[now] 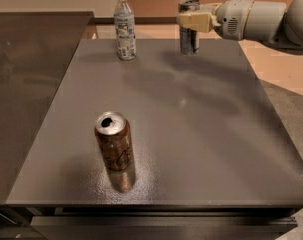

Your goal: Place redbull can upright

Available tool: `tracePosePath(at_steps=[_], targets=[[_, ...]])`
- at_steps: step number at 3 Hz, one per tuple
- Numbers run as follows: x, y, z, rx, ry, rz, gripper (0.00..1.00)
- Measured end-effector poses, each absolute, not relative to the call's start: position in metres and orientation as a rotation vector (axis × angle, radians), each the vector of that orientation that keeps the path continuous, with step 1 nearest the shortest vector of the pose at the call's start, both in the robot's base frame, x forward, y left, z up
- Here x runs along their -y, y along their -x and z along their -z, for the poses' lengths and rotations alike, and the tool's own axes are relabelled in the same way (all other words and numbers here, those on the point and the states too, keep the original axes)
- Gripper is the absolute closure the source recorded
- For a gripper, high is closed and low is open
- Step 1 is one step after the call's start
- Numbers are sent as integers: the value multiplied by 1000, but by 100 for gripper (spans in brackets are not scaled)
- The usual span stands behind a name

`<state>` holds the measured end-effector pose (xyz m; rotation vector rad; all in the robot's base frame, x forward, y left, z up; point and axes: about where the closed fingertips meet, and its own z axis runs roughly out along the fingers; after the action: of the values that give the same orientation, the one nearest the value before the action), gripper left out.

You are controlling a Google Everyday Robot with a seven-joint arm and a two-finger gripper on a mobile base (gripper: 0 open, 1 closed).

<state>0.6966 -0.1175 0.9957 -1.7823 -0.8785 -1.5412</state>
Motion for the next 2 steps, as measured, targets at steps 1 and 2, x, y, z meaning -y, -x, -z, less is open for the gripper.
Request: tracePosePath(at_steps=[1, 2], targets=[[121, -696, -988, 924, 1749, 1565, 100], [127, -696, -979, 951, 1744, 1574, 100]])
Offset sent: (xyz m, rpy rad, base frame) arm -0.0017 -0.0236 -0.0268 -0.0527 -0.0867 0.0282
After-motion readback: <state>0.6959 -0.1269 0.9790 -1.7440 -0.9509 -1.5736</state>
